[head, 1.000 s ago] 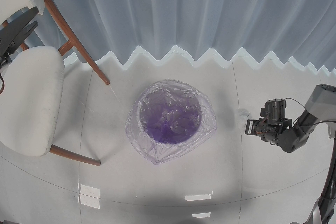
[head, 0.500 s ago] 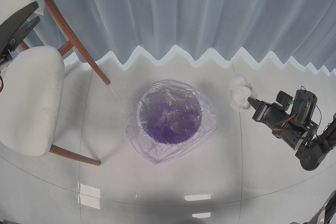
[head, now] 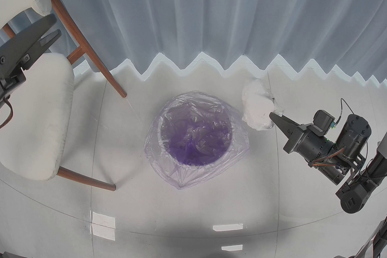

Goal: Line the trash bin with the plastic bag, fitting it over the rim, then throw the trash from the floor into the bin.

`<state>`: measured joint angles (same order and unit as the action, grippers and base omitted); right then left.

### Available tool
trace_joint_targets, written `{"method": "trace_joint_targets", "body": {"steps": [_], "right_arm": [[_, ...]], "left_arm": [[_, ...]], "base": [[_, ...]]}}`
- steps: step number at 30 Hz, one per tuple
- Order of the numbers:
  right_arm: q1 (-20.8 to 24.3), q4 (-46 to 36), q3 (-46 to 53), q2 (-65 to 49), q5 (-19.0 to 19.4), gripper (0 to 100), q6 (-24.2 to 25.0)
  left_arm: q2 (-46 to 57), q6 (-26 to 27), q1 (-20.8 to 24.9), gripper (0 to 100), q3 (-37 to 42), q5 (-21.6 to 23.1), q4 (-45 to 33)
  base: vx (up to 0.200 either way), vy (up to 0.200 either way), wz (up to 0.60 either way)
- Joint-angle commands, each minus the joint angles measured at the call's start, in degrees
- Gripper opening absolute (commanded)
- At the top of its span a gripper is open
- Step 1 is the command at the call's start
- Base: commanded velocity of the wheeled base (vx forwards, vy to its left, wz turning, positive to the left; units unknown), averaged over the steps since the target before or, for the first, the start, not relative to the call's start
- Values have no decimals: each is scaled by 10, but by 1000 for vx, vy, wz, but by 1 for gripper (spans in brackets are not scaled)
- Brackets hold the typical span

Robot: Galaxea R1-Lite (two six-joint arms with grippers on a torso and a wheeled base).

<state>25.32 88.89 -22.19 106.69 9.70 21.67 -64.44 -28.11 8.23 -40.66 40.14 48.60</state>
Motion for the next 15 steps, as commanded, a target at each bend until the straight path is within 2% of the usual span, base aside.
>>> {"method": "trace_joint_targets", "body": {"steps": [1, 8, 15], "right_arm": [[22, 11, -26, 11, 1, 0, 3], [58, 11, -66, 55, -3, 0, 9], [97, 11, -77, 121, -10, 0, 7]], "left_arm": [[-18, 1, 15, 100, 2, -7, 2], [-24, 2, 42, 100, 12, -24, 6], [-32, 21, 95, 100, 29, -43, 6]], "base": [[0, 0, 0], [0, 0, 0], [0, 0, 0]]}}
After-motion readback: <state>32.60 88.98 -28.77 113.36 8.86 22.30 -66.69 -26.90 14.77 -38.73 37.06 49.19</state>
